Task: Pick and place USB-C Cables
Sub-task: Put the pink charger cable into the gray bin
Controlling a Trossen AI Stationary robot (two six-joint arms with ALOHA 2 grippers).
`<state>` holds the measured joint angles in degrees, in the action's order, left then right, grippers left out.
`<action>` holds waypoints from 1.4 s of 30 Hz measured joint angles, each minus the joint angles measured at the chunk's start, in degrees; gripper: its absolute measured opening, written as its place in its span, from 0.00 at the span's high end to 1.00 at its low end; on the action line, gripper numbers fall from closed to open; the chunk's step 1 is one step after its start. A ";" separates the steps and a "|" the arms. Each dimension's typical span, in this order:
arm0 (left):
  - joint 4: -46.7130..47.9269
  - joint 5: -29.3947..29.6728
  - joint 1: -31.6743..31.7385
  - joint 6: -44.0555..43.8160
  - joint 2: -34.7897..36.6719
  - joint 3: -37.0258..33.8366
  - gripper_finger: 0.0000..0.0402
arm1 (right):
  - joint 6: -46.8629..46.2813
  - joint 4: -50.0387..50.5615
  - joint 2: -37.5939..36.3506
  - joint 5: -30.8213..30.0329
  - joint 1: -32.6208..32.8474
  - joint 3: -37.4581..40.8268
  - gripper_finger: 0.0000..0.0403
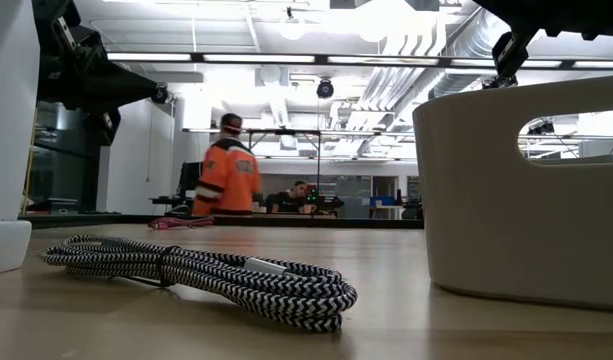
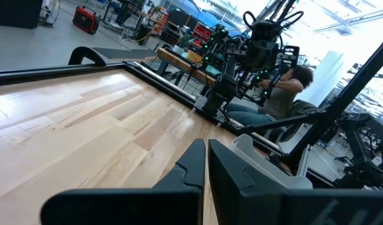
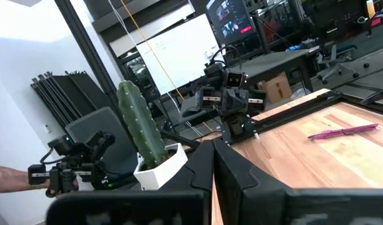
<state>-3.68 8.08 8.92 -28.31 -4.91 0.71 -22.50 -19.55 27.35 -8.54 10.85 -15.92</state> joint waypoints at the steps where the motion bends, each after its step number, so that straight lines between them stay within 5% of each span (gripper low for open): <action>1: -0.01 0.00 0.01 0.01 0.00 0.00 1.00 | 0.00 0.00 0.00 0.00 0.00 0.00 1.00; 19: -7.23 2.89 -0.01 -1.22 -0.81 1.02 1.00 | 0.00 0.02 0.00 -0.07 0.00 0.00 1.00; 36: 2.70 4.62 0.07 15.43 -29.87 33.97 1.00 | 0.46 0.02 0.00 -0.22 0.00 -0.02 1.00; 42: 3.72 4.55 0.07 16.95 -35.02 37.38 1.00 | 0.46 0.02 0.00 -0.20 0.00 -0.02 1.00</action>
<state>0.03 12.62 8.99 -11.35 -39.93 38.09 -22.04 -19.53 27.35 -8.73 10.85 -15.94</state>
